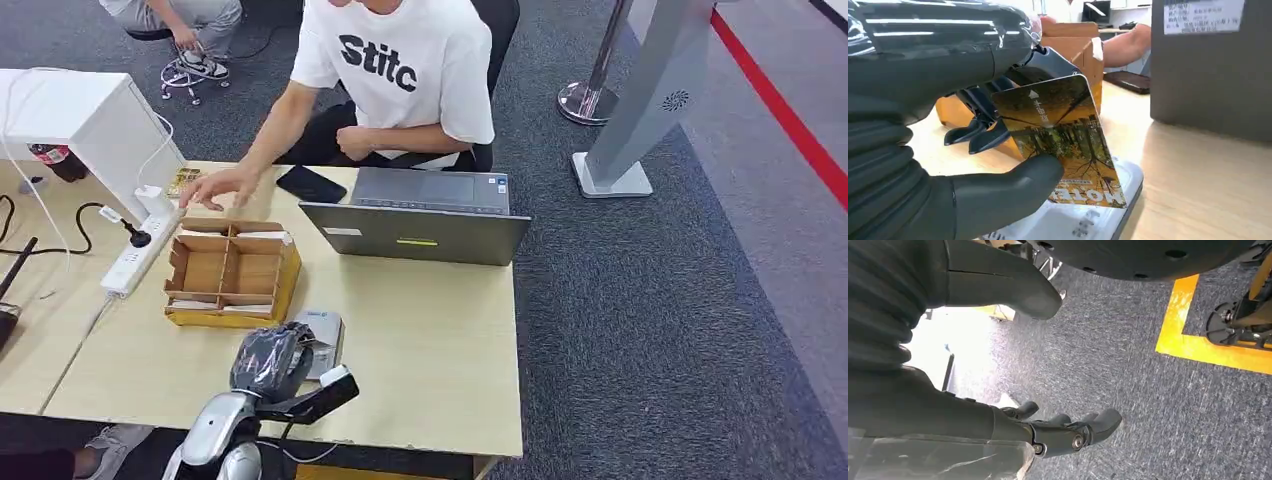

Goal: Pass the card to the sensor for recognition and then transmit it.

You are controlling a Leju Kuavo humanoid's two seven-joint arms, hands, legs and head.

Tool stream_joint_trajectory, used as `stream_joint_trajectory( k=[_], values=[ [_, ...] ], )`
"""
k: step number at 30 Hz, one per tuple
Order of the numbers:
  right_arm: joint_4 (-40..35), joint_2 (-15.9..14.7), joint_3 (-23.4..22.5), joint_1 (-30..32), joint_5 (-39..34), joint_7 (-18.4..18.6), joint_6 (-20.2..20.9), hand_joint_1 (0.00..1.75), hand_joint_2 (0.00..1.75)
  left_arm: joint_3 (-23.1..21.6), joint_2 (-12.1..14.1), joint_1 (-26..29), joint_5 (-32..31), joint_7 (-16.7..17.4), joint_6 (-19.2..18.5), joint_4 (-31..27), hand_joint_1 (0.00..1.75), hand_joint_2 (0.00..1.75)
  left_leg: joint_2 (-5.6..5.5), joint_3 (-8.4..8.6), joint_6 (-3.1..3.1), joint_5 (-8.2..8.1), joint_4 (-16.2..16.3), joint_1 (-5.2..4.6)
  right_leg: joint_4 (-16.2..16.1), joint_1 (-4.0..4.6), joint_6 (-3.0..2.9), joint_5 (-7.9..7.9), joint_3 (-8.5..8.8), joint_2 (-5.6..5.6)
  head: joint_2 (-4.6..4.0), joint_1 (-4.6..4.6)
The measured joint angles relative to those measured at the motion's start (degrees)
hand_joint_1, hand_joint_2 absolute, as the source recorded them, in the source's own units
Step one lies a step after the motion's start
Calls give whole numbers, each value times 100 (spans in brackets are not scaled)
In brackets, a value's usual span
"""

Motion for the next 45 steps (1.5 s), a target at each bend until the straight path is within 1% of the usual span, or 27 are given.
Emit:
stream_joint_trajectory(
  k=[2, 4, 8, 13, 17, 21, 22, 23, 24, 26, 29, 32, 34, 36, 39, 41, 43, 45],
  values=[
    [0, 0, -18, 3, 76, 0, 17, 0, 175, 87, 4, -91, 134, -22, 160, -125, 175, 175, -2, -2, -1, 1, 0, 0, 0, 0, 0, 0, -1, -3, 0, 0],
    [0, 0, -22, -2, 175, 0, 48, 0, 175, 242, 59, -340, 230, -48, 295, -221, 175, 175, -8, -3, -1, 3, 0, 1, 2, 0, 0, 0, 0, -10, 0, 2],
    [-7, -2, -31, -2, 313, -11, 79, 0, 175, 647, 267, -981, 374, -50, 162, -398, 175, 175, -8, 0, -7, 9, 0, 1, 14, 0, -1, 2, -1, -9, 0, 0],
    [-17, -11, -57, -5, 451, -63, 131, 0, 175, 1202, 599, -1746, 326, 157, -78, -424, 175, 175, -8, 2, -14, 14, 0, 1, 19, 1, -2, 3, -2, -8, 0, 0],
    [-17, -15, -77, -6, 505, -79, 157, 0, 175, 1480, 761, -2007, 226, 208, -59, -424, 175, 175, -7, 2, -15, 14, -1, 1, 18, 1, -3, 2, -4, -6, 0, 0],
    [-26, -15, -107, -6, 538, -83, 166, 0, 175, 1624, 822, -2087, 186, 205, 22, -424, 175, 175, -8, -1, -14, 13, -1, 0, 16, 0, -4, 0, -5, -7, 0, 0],
    [-26, -15, -109, -8, 549, -90, 166, 0, 175, 1644, 833, -2087, 175, 203, 40, -424, 154, 175, -8, -2, -14, 13, -1, 0, 15, 0, -4, 0, -5, -7, 0, 2],
    [-26, -15, -109, -9, 556, -96, 166, 0, 175, 1661, 835, -2088, 173, 203, 46, -424, 154, 175, -7, -2, -14, 13, -1, 0, 15, 0, -4, 0, -5, -6, 0, 2],
    [-28, -15, -109, -9, 573, -96, 168, 0, 175, 1696, 835, -2088, 171, 203, 55, -424, 0, 175, -4, -2, -14, 12, -1, 0, 15, 0, -4, 0, -6, -4, 0, 0],
    [-31, -15, -112, -6, 588, -96, 173, 0, 175, 1740, 835, -2088, 175, 183, 97, -424, 0, 175, -2, -2, -14, 12, -1, 0, 15, 0, -4, 1, -7, -2, 0, 0],
    [-33, -15, -114, -10, 621, -94, 173, 0, 175, 1795, 833, -2075, 169, 61, 254, -424, 0, 175, -5, -2, -14, 12, -1, 0, 15, 0, -4, 0, -7, -4, 0, 2],
    [-33, -15, -122, -10, 623, -94, 173, 0, 175, 1821, 796, -1952, 73, -161, 472, -501, 0, 175, -4, -2, -14, 12, -1, 0, 15, 0, -5, 0, -7, -3, 0, 0],
    [-33, -13, -149, -9, 612, -76, 164, 0, 175, 1821, 712, -1763, 11, -322, 560, -635, 0, 175, -3, -2, -14, 11, -1, 0, 14, 0, -5, 0, -10, -2, 0, 0],
    [-33, -13, -188, -10, 586, -68, 153, 0, 175, 1808, 575, -1529, 16, -475, 566, -833, 0, 175, -2, -2, -14, 9, -1, 0, 13, -1, -5, -1, -12, 2, 0, 0],
    [-33, -9, -280, -10, 586, -48, 149, 0, 175, 1668, 430, -1162, 22, -603, 369, -1085, 0, 175, -2, -3, -11, 7, -1, -1, 10, -2, -5, -1, -12, 2, 0, -2],
    [-33, -9, -334, -10, 586, -24, 149, 0, 175, 1436, 439, -906, 39, -671, 41, -1185, 0, 175, -2, -5, -9, 5, -2, -2, 10, -3, -5, -1, -11, 1, 0, 0],
    [-33, -9, -409, -10, 604, -31, 149, 0, 175, 1123, 604, -583, 213, -713, -232, -1198, 0, 175, 7, -3, -9, 5, -2, -2, 11, -3, -5, -2, -14, 6, 0, 2],
    [-33, -9, -470, -3, 630, -63, 151, 0, 175, 854, 823, -249, 245, -713, -323, -1194, 0, 175, 14, -5, -10, 5, -3, -2, 12, -3, -6, -2, -20, 15, 0, 0]
  ],
)
